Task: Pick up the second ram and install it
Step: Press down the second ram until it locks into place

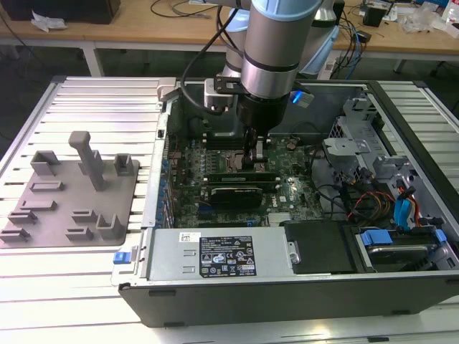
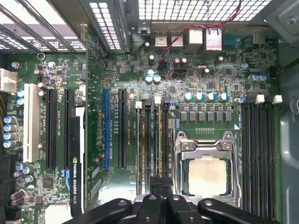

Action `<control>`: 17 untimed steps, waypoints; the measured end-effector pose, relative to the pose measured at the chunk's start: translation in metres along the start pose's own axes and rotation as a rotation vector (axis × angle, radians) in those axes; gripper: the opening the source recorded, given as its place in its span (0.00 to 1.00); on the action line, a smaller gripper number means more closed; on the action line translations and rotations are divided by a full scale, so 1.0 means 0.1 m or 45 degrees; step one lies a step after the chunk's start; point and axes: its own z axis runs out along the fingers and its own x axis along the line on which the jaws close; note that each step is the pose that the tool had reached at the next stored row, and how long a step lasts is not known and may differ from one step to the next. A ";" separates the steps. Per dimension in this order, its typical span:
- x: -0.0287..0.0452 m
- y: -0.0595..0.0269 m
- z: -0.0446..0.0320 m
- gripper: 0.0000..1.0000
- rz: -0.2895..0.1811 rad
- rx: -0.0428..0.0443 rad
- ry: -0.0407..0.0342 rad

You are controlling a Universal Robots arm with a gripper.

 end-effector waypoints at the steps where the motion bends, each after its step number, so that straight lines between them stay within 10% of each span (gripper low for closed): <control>1: 0.000 0.000 0.000 0.08 0.000 0.000 0.0000; 17: -0.003 -0.286 -0.012 0.08 0.000 0.000 -0.0001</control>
